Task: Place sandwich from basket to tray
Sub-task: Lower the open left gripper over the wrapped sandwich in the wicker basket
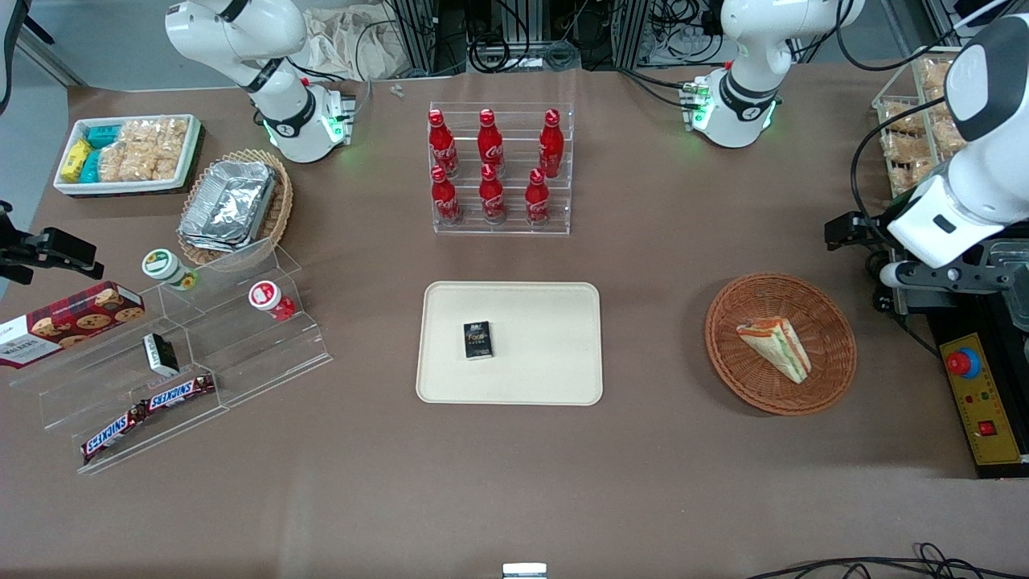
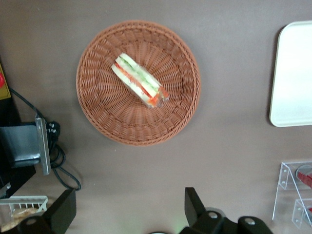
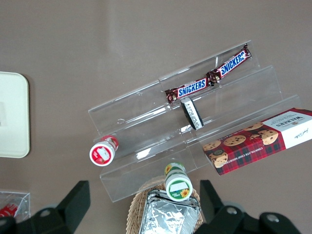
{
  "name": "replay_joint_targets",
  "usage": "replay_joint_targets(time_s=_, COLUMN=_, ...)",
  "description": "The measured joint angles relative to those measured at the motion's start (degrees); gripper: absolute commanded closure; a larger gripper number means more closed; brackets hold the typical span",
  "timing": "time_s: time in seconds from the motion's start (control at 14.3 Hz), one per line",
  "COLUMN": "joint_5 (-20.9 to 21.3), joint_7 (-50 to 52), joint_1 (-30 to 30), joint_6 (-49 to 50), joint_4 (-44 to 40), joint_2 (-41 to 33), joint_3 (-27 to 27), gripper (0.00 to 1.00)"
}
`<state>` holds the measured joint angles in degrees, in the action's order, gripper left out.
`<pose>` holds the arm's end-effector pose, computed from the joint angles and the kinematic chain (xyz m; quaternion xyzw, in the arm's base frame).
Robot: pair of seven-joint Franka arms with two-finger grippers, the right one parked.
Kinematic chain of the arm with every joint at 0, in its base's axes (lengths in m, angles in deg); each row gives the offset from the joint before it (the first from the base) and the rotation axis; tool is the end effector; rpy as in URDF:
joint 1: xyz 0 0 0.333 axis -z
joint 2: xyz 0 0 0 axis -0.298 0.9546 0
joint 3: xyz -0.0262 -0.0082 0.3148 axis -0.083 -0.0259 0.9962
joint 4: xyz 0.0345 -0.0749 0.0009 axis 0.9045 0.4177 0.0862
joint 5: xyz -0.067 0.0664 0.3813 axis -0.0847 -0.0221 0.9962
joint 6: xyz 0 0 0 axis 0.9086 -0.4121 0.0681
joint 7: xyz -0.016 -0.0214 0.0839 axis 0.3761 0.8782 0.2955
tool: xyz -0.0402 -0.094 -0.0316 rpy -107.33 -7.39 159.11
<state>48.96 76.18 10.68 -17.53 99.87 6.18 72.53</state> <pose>0.5543 -0.0322 0.5388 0.9968 -0.0469 -0.0640 0.0017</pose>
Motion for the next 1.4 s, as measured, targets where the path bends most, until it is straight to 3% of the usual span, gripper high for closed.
replay_joint_targets(time_s=0.35, joint_5=0.04, joint_7=1.94, joint_1=-0.17, joint_6=2.67, joint_4=-2.18, joint_2=2.41, joint_3=0.15, gripper=0.0)
replay_joint_targets(time_s=0.49, joint_5=1.09, joint_7=12.76, joint_1=-0.3, joint_6=1.77, joint_4=-2.21, joint_2=3.82, joint_3=0.23, gripper=0.0)
replay_joint_targets(time_s=0.7, joint_5=1.95, joint_7=26.33, joint_1=-0.39, joint_6=-10.51, joint_4=4.82, joint_2=4.34, joint_3=0.25, gripper=0.0)
replay_joint_targets(time_s=1.05, joint_5=2.06, joint_7=38.34, joint_1=-2.04, joint_6=-29.04, joint_4=18.6, joint_2=4.68, joint_3=0.42, gripper=0.0)
replay_joint_targets(time_s=1.4, joint_5=2.06, joint_7=46.96, joint_1=-2.17, joint_6=-35.59, joint_4=22.14, joint_2=7.38, joint_3=0.46, gripper=0.0)
